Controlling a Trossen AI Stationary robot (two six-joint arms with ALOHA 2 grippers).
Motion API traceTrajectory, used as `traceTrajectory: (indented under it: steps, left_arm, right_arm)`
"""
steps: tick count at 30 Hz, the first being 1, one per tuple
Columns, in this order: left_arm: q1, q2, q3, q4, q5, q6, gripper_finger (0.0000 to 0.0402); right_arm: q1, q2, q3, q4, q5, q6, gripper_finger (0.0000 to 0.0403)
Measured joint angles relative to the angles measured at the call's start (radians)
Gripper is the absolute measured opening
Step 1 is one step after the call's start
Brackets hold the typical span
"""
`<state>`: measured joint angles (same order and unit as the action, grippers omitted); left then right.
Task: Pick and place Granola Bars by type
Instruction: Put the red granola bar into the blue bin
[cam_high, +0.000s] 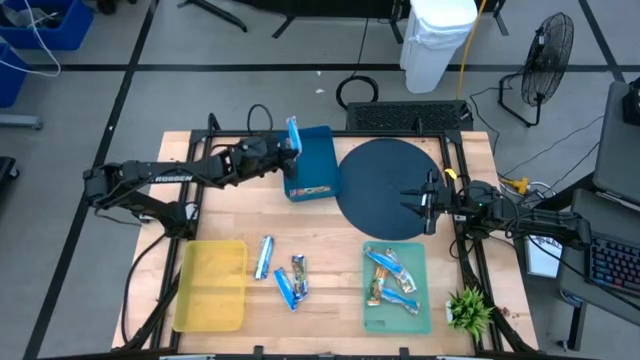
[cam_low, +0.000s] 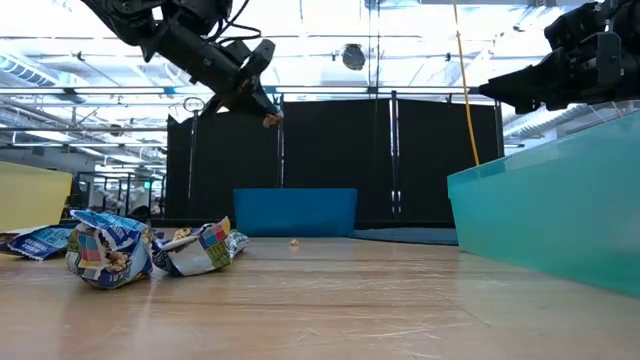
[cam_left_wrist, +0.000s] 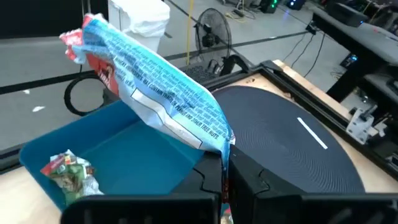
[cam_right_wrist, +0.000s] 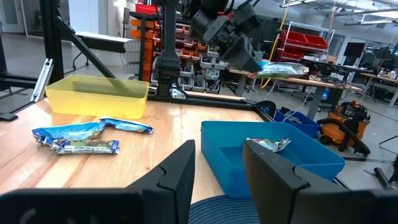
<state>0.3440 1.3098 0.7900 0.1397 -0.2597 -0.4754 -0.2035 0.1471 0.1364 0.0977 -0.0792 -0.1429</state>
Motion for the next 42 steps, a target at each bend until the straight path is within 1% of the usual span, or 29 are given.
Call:
traceTrajectory:
  steps: [6,10,14,19,24,28,33,38,42]
  left_arm:
    - [0.003,0.042,0.053,-0.059,-0.002,0.017,0.0009]
    - [0.001,0.105,0.094,-0.068,-0.002,0.040,0.0005]
    - [0.002,0.176,0.119,-0.074,-0.001,0.048,0.0010]
    - [0.003,0.254,0.125,-0.071,0.022,0.034,0.0005]
    - [0.003,0.306,0.125,-0.069,0.034,0.000,0.0015]
    - [0.003,0.329,0.125,-0.063,0.051,-0.006,0.0006]
    - [0.001,0.329,0.124,-0.066,0.052,-0.009,0.0018]
    - [0.001,0.329,0.124,-0.066,0.052,-0.005,0.0006]
    - [0.001,0.329,0.124,-0.067,0.052,-0.005,0.0015]
  right_arm:
    - [0.000,0.000,0.000,0.000,0.000,0.000,0.0125]
    - [0.000,0.000,0.000,0.000,0.000,0.000,0.0125]
    - [0.000,0.000,0.000,0.000,0.000,0.000,0.0125]
    - [0.000,0.000,0.000,0.000,0.000,0.000,0.0125]
    - [0.000,0.000,0.000,0.000,0.000,0.000,0.0125]
    - [0.000,0.000,0.000,0.000,0.000,0.000,0.0125]
    - [0.000,0.000,0.000,0.000,0.000,0.000,0.0125]
    - [0.000,0.000,0.000,0.000,0.000,0.000,0.0125]
    - [0.000,0.000,0.000,0.000,0.000,0.000,0.0125]
